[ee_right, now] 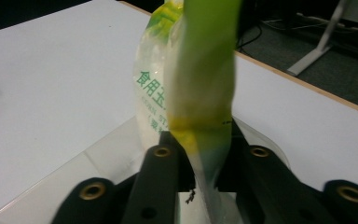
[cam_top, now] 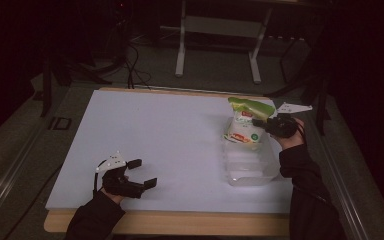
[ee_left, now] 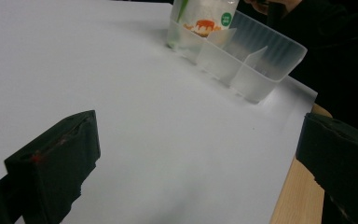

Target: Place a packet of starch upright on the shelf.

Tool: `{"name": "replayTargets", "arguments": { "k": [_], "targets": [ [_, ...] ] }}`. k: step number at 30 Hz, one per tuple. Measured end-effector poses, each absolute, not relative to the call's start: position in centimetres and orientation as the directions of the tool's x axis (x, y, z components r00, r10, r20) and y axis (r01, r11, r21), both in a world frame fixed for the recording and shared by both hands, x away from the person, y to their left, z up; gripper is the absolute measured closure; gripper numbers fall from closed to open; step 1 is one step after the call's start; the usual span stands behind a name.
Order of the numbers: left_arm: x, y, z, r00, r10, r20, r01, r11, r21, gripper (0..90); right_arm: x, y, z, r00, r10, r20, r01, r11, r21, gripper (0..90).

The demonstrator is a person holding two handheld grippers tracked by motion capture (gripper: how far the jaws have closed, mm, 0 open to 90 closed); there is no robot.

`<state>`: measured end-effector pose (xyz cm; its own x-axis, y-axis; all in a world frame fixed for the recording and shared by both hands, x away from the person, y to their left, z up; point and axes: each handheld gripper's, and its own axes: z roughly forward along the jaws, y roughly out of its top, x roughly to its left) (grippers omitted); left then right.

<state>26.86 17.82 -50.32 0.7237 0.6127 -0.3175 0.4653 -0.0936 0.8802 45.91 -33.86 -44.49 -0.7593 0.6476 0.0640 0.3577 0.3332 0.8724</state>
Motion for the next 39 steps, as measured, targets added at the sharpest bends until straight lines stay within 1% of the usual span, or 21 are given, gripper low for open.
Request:
{"name": "replayTargets", "arguments": {
  "k": [3, 5, 9, 10, 12, 14, 16, 17, 22, 25, 28, 30, 39],
  "targets": [
    [27.0, 17.8, -50.4, 0.721, 0.614, -0.322, 0.468, -0.089, 0.879, 0.1, 45.8, -34.0, -44.4, -0.742, 0.668, 0.061, 0.361, 0.322, 0.875, 72.8],
    [27.0, 17.8, -50.4, 0.722, 0.614, -0.319, 0.466, -0.090, 0.880, 0.1, 45.6, -34.1, -44.2, -0.727, 0.681, 0.089, 0.384, 0.295, 0.875, 71.3],
    [26.9, 17.7, -50.4, 0.728, 0.611, -0.311, 0.461, -0.100, 0.882, 0.1, 45.3, -34.4, -43.7, -0.675, 0.728, 0.119, 0.423, 0.250, 0.871, 51.0],
    [26.9, 17.7, -50.4, 0.729, 0.611, -0.309, 0.460, -0.103, 0.882, 0.1, 45.2, -34.5, -43.6, -0.666, 0.737, 0.117, 0.423, 0.243, 0.873, 46.9],
    [26.9, 17.7, -50.4, 0.730, 0.610, -0.308, 0.457, -0.101, 0.884, 0.1, 44.7, -34.5, -43.2, -0.652, 0.750, 0.111, 0.423, 0.238, 0.874, 35.1],
    [27.0, 17.7, -50.4, 0.728, 0.611, -0.310, 0.459, -0.098, 0.883, 0.1, 44.1, -34.5, -43.0, -0.628, 0.771, 0.103, 0.434, 0.238, 0.869, 27.7],
    [27.0, 17.6, -50.3, 0.730, 0.611, -0.308, 0.457, -0.100, 0.884, 0.1, 43.2, -34.5, -42.8, -0.599, 0.796, 0.084, 0.432, 0.234, 0.871, 15.9],
    [26.9, 17.6, -50.3, 0.734, 0.607, -0.303, 0.453, -0.105, 0.886, 0.1, 42.8, -34.6, -42.7, -0.582, 0.809, 0.084, 0.441, 0.227, 0.868, 12.6],
    [26.7, 17.1, -50.3, 0.768, 0.584, -0.265, 0.421, -0.148, 0.895, 0.1, 40.7, -34.4, -42.5, -0.549, 0.830, 0.095, 0.462, 0.206, 0.863, 11.0],
    [26.5, 16.9, -50.2, 0.782, 0.574, -0.242, 0.398, -0.161, 0.903, 0.1, 39.2, -34.2, -42.1, -0.555, 0.823, 0.123, 0.479, 0.195, 0.856, 11.0],
    [26.3, 16.9, -50.1, 0.790, 0.566, -0.237, 0.388, -0.160, 0.908, 0.1, 37.7, -34.0, -41.6, -0.558, 0.816, 0.149, 0.478, 0.170, 0.862, 13.4],
    [26.3, 16.9, -50.1, 0.789, 0.565, -0.243, 0.390, -0.154, 0.908, 0.1, 36.8, -33.7, -41.3, -0.563, 0.809, 0.165, 0.479, 0.157, 0.864, 13.4],
    [26.4, 17.1, -50.1, 0.786, 0.562, -0.257, 0.396, -0.139, 0.908, 0.1, 33.8, -31.5, -40.9, -0.640, 0.743, 0.193, 0.448, 0.157, 0.880, 13.5]
  ]
}}
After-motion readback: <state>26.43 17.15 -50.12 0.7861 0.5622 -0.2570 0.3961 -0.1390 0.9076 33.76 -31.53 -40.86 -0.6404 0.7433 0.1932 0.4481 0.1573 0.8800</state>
